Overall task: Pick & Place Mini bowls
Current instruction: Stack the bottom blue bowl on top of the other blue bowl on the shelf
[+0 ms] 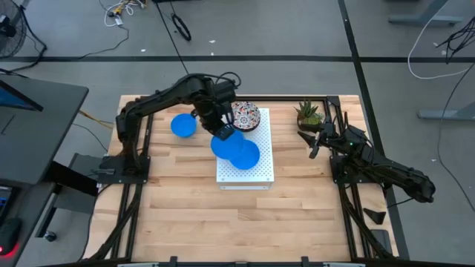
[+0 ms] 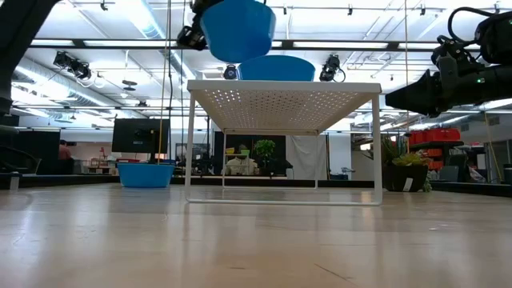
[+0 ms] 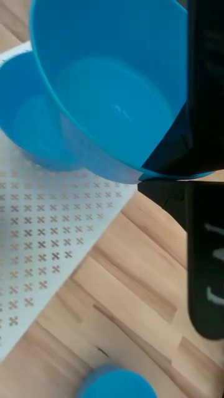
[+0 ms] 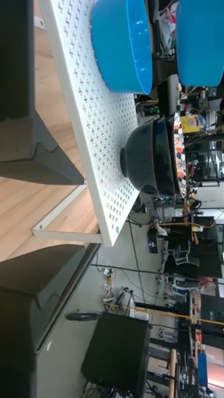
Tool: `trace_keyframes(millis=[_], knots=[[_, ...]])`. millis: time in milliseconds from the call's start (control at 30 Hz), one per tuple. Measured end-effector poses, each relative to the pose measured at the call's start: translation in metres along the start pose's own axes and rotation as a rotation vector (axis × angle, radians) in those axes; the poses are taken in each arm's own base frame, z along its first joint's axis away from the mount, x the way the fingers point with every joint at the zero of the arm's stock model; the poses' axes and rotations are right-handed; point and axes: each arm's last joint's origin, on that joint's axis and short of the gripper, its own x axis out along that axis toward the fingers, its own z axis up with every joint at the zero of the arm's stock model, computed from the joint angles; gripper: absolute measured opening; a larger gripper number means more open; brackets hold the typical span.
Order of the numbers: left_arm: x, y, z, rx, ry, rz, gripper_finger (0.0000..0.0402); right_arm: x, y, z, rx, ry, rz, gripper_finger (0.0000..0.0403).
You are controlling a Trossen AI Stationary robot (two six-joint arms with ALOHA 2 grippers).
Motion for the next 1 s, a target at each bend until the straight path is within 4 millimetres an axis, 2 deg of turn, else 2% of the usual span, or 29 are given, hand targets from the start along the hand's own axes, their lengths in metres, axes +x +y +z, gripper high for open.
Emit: trace_keyframes(millis=[267, 733, 1000], knots=[[0.004, -0.004, 0.009, -0.107, -0.008, -0.005, 0.0004, 0.000, 0.000, 0.000, 0.000, 0.000, 0.000, 0.0169], [0.007, -0.014, 0.004, -0.409, -0.038, 0.035, 0.0004, 0.000, 0.000, 0.000, 0.000, 0.000, 0.000, 0.0169], [0.034, -0.027, 0.012, -0.451, 0.010, 0.031, 0.0004, 0.000, 0.000, 0.000, 0.000, 0.000, -0.001, 0.0169]])
